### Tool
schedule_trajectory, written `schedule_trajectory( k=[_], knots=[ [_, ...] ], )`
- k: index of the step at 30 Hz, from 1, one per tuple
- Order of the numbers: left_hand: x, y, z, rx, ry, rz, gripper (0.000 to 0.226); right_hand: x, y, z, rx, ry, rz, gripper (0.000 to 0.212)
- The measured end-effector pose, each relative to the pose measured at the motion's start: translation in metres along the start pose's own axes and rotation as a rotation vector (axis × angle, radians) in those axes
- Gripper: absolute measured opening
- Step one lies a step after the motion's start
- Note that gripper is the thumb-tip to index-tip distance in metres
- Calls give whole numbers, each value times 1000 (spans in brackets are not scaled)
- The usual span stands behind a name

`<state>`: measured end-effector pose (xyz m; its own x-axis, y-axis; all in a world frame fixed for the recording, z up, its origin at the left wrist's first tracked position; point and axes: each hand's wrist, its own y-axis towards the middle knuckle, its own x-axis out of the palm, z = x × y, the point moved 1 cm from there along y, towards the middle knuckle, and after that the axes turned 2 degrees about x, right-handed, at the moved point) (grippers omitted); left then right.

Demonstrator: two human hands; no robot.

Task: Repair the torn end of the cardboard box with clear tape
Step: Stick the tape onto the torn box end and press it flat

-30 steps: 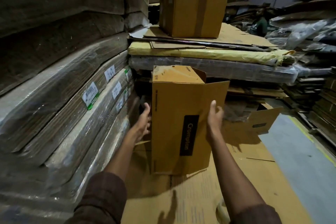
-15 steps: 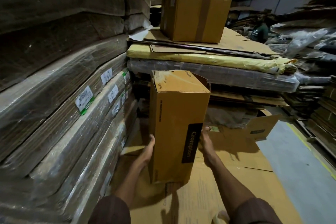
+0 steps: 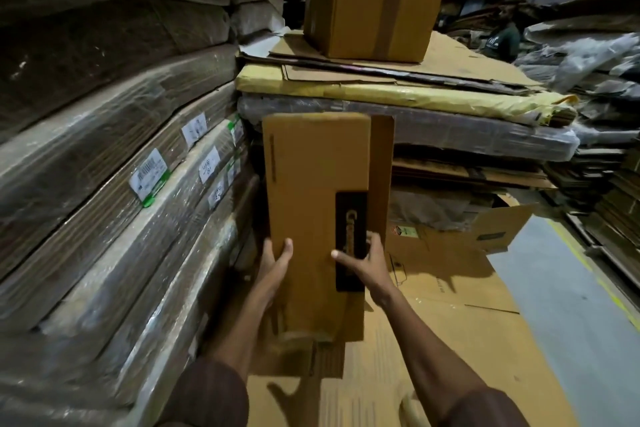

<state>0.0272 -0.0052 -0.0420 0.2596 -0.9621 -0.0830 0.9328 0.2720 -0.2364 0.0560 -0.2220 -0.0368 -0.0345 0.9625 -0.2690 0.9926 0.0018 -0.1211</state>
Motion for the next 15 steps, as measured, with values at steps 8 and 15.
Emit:
schedule_trajectory(
  k=[8,15],
  knots=[
    [-17,-7,30,216,116,105,77,1,1,-44,-113,-66,124,96],
    [-33,-15,39,381,240,184,63,6,-21,-48,-52,-58,272,73]
  ],
)
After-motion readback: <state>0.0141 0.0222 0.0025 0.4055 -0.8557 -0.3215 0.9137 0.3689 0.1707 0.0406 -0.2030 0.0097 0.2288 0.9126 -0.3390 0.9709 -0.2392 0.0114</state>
